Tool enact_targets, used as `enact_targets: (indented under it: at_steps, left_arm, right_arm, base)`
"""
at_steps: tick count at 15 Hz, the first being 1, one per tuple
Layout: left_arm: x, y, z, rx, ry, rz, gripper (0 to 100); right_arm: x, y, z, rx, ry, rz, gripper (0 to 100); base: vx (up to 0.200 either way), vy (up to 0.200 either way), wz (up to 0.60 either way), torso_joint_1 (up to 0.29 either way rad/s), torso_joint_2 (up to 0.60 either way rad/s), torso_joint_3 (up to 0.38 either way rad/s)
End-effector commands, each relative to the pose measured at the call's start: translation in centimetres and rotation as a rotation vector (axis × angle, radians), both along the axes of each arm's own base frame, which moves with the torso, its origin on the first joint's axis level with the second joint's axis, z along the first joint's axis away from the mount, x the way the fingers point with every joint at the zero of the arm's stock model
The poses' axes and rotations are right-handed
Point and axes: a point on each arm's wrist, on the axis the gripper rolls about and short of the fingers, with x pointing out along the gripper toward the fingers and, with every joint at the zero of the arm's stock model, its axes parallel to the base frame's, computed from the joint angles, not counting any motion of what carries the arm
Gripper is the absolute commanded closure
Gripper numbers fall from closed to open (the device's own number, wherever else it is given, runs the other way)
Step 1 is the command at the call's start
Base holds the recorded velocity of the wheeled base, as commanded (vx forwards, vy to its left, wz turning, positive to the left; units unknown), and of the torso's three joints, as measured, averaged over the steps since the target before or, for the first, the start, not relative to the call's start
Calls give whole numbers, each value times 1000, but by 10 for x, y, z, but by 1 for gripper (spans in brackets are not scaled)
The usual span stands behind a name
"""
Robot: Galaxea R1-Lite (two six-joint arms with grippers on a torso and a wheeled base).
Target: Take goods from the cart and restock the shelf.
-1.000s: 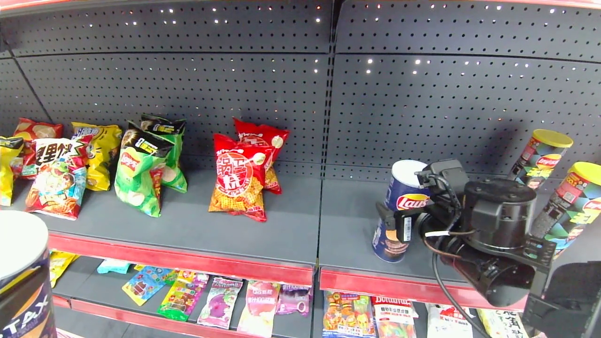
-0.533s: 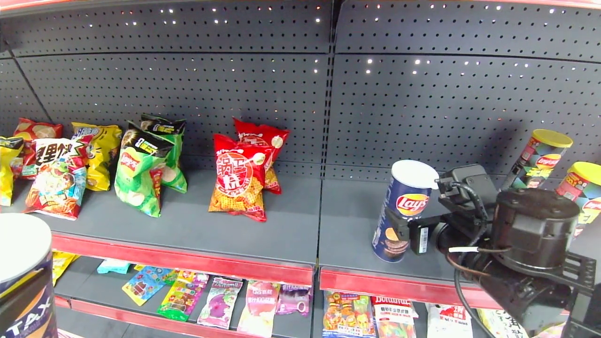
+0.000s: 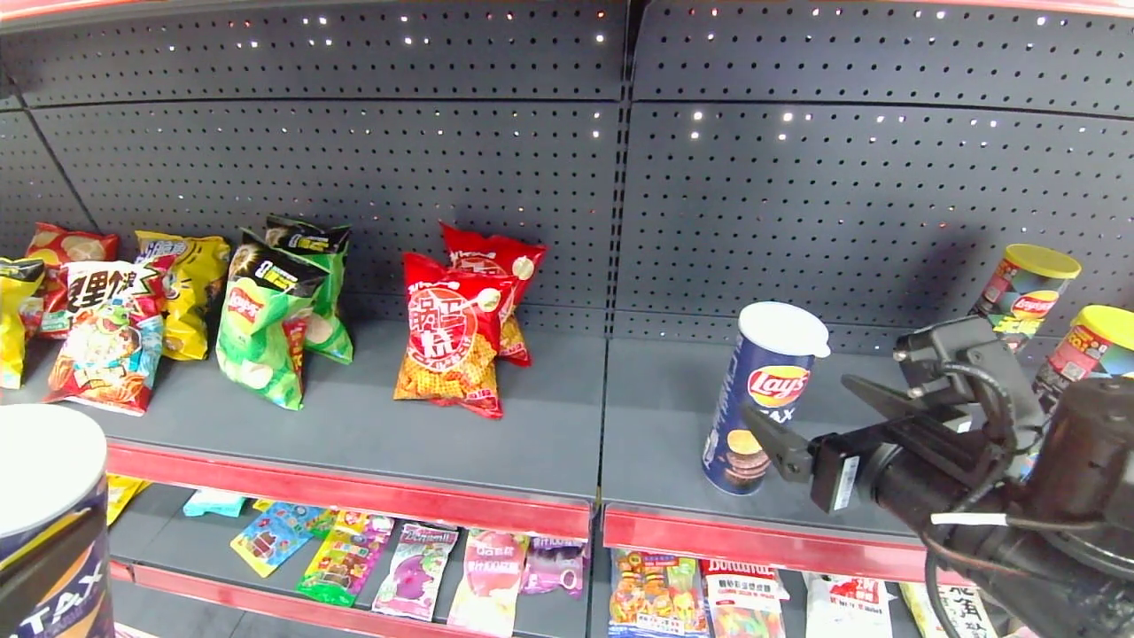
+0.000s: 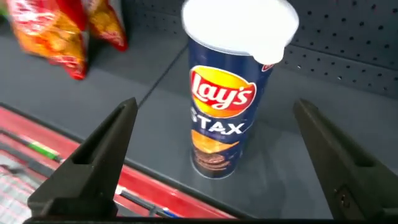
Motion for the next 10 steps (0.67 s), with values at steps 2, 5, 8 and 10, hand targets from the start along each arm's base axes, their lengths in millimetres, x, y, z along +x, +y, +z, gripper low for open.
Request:
enact_targets:
  at_steps: [2, 5, 8, 10]
  left_arm:
    - [2, 0, -1, 1, 11, -3, 100]
    - [6, 0, 0, 1, 25, -7, 100]
    - [11, -1, 5, 2, 31, -6, 100]
    - [15, -1, 11, 1, 27, -10, 100]
  right_arm:
    - [-24, -21, 4, -5, -40, 26, 0]
    - [-41, -46, 13, -113, -136, 165, 0]
    - [-50, -65, 34, -145, -184, 163, 0]
    - [-71, -88, 41, -164, -153, 85, 0]
  base:
    - [0, 0, 0, 0, 0, 0]
    - [0, 0, 0, 0, 0, 0]
    - [0, 0, 0, 0, 0, 0]
    - [0, 0, 0, 0, 0, 0]
